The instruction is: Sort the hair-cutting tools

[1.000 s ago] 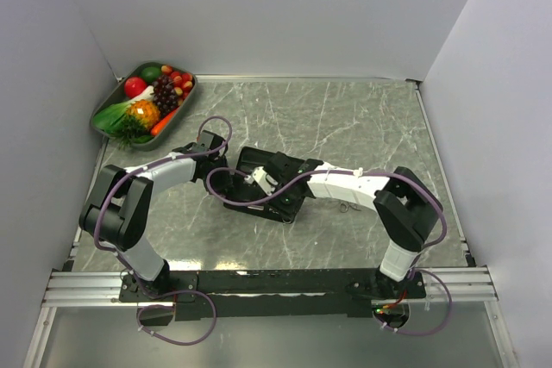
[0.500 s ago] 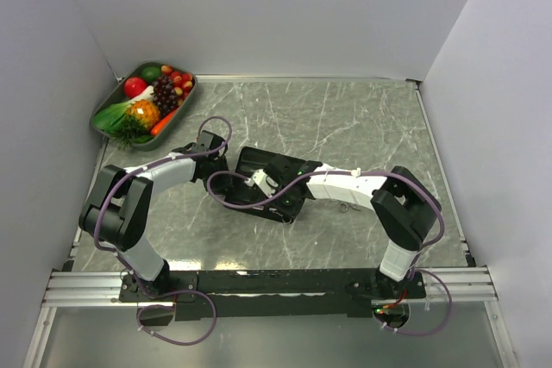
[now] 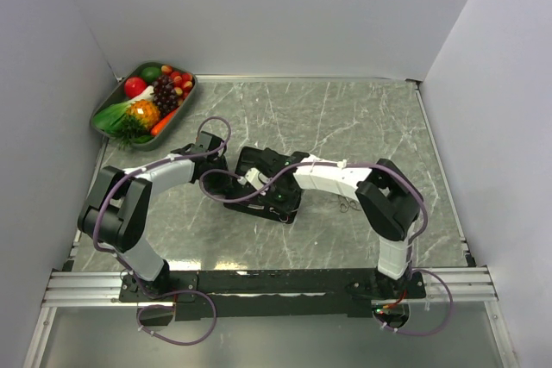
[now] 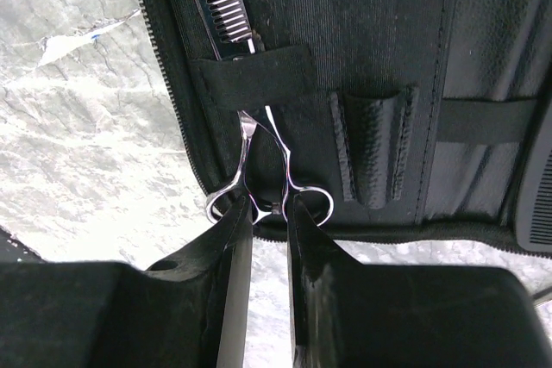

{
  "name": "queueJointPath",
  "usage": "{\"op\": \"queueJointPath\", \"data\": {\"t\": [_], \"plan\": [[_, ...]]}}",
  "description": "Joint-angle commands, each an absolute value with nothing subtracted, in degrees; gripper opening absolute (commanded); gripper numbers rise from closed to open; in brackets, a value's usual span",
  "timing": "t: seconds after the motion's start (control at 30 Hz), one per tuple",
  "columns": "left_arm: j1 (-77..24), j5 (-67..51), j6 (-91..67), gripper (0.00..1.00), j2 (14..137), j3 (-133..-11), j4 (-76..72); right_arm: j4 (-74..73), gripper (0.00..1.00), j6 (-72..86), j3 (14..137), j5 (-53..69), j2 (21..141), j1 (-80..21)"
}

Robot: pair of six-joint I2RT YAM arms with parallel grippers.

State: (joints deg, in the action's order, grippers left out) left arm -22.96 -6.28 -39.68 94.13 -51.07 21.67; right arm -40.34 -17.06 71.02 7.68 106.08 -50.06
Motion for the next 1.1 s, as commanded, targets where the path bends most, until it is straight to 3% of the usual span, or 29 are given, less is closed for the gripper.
{"op": "queueJointPath", "data": {"t": [0.0, 0.3, 1.07], "plan": [[-23.7, -4.7, -38.5, 0.36, 97.8, -47.0, 23.6, -36.5, 0.11, -19.0, 76.3, 6.2, 109.2, -50.3], [-23.7, -5.1, -38.4, 0.36, 98.0, -47.1, 23.6, -34.1, 0.11, -19.8, 81.5, 3.3, 112.6, -51.4], [-23.7, -5.8, -38.3, 0.36, 99.5, -47.5, 22.9, -22.8, 0.07, -18.9, 78.7, -0.8, 113.1, -58.1]]}}
